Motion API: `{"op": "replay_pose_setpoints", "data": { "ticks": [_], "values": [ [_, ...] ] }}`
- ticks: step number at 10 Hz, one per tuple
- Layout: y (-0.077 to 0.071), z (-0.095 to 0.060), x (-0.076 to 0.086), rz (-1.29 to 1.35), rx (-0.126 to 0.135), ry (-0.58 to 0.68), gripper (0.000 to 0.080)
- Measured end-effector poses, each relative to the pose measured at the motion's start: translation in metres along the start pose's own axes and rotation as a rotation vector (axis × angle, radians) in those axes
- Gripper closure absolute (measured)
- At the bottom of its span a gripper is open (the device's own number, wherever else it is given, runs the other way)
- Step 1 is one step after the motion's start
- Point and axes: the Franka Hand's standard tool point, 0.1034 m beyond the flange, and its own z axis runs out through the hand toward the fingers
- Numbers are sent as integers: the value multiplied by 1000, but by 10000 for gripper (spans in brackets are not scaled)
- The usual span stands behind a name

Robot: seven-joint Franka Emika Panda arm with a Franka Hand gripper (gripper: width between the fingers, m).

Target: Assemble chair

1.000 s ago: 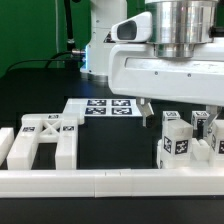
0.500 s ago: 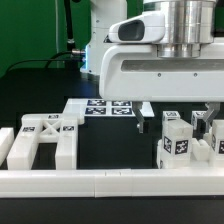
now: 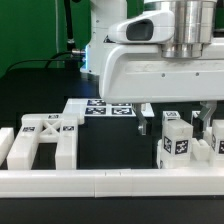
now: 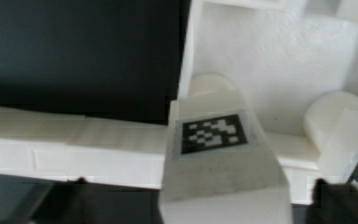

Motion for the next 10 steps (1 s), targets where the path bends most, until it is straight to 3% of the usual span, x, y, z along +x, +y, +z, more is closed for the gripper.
{"op": "replay_pose_setpoints", "data": {
  "ticks": [1, 2, 3, 10],
  "values": [
    [0, 0, 0, 2, 0, 0, 375],
    [0, 0, 0, 20, 0, 0, 375],
    [0, 0, 0, 55, 1, 0, 514],
    [2, -2, -13, 530, -11, -48, 511]
  ]
}}
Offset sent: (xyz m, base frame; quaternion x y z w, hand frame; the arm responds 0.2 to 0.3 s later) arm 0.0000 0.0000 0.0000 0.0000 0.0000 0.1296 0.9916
